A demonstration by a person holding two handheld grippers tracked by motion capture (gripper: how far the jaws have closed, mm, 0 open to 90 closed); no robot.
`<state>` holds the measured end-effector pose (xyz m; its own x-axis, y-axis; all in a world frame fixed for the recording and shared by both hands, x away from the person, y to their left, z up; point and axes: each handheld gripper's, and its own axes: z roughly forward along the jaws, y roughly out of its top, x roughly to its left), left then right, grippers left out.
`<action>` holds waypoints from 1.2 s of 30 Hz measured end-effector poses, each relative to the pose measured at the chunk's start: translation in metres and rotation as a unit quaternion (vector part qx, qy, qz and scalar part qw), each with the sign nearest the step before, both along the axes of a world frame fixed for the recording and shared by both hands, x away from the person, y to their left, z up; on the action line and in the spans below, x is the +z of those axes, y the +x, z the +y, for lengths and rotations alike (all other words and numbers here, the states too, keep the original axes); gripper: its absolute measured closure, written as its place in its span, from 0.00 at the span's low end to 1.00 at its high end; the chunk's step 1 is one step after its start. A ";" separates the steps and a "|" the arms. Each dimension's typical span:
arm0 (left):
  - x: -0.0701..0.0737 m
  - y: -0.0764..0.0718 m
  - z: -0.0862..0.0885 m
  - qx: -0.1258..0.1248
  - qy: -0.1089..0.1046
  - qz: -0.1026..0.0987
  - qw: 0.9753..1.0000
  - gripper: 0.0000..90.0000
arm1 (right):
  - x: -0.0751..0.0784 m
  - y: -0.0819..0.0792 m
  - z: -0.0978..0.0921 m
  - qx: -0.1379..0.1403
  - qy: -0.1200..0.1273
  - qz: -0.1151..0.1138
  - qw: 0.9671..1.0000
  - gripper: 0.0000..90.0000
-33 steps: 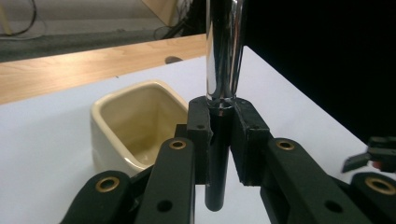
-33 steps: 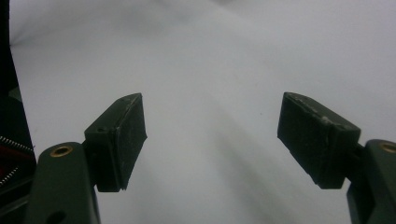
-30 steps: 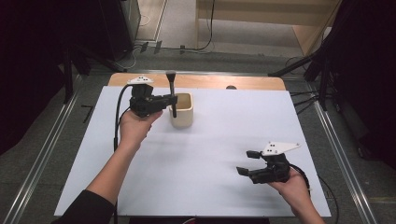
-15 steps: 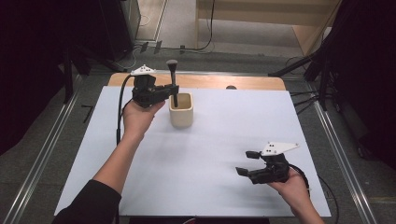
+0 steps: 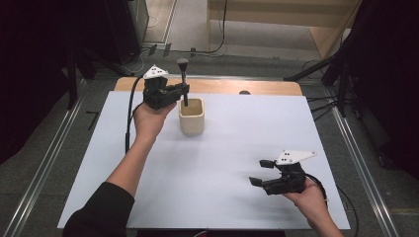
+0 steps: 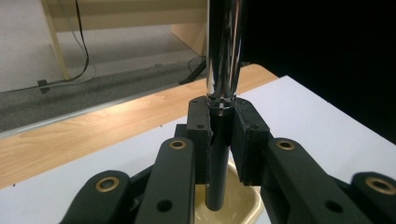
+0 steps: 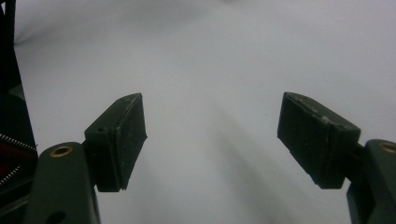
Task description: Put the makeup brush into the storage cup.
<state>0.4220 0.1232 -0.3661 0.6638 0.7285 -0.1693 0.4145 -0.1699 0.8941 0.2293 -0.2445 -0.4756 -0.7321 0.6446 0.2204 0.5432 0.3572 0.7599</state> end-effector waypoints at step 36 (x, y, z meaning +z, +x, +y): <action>-0.029 0.011 -0.007 0.015 0.014 -0.003 1.000 0.88 | 0.000 0.001 0.001 0.003 -0.003 0.001 1.000 0.28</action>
<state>0.4326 0.1160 -0.3948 0.6418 0.7531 -0.1446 0.4153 -0.1829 0.8911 0.2299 -0.2438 -0.4755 -0.7354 0.6416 0.2181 0.5423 0.3641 0.7572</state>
